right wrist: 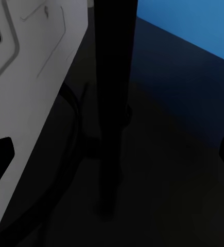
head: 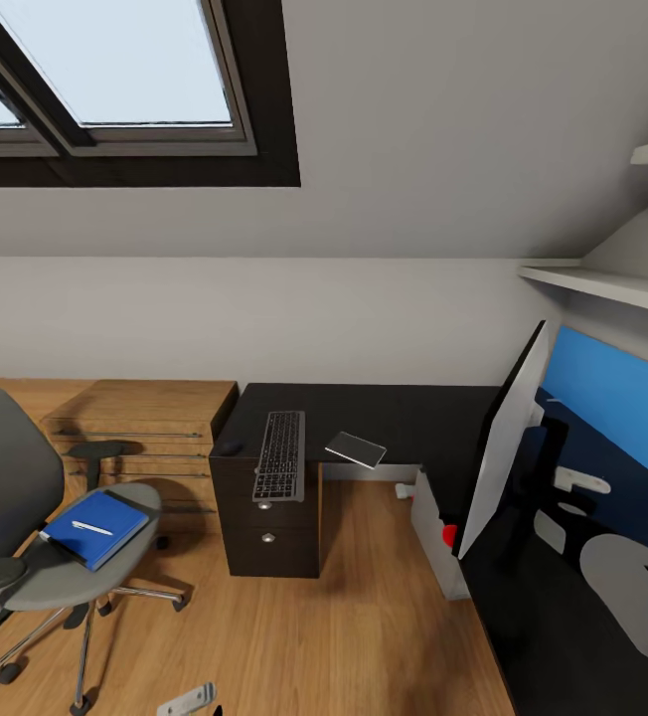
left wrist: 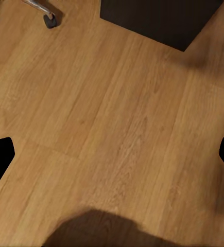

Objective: In the bedroom, organize the workspace by keeping the computer under the desk, ensuring the monitor is on the desk, placing the keyboard on the desk next to the monitor, placing the mouse on the desk next to the keyboard, moving the folder from the swivel chair onto the desk next to the mouse, stacking the notebook on top of the folder with the pen on top of the notebook, and positioning the swivel chair next to the desk.

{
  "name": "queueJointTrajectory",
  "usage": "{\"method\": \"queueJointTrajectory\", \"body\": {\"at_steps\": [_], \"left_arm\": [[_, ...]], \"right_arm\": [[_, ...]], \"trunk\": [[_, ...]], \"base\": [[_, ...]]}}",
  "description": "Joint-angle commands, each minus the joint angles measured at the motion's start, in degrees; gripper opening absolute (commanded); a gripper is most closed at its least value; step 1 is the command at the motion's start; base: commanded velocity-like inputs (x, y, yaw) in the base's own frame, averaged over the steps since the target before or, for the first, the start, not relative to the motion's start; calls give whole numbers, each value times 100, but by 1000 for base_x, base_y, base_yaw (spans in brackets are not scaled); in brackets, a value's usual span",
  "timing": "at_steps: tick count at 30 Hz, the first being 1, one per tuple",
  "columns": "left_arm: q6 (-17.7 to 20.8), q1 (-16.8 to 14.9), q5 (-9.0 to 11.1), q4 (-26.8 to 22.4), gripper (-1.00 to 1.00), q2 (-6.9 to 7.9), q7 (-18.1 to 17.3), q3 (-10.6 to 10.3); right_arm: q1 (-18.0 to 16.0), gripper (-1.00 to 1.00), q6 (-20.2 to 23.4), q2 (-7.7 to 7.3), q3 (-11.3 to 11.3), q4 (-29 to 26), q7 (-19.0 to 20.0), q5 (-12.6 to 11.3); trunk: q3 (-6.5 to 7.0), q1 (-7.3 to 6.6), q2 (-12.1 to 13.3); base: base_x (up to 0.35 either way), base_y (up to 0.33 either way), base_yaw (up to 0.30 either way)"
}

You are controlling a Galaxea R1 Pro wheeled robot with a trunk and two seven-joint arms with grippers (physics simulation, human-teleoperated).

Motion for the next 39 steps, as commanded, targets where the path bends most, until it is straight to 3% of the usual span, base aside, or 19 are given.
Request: {"method": "queueJointTrajectory", "body": {"at_steps": [1, 14, 39], "left_arm": [[-46, -9, 60, -7, 100, 9, 40, -46], [-44, -9, 60, -10, 100, 43, 40, -46], [-36, -9, 69, 5, 100, 132, 40, -46]], "right_arm": [[-3, 100, -40, 1, -12, 12, 7, -38], [89, 100, -65, 164, -12, 39, 0, -36], [100, 100, -393, 169, -12, 47, -38, -44]], "trunk": [[-8, 1, -6], [-8, 1, -6], [-8, 1, -6]], "base": [[0, 0, 0], [0, 0, 0], [0, 0, 0]]}}
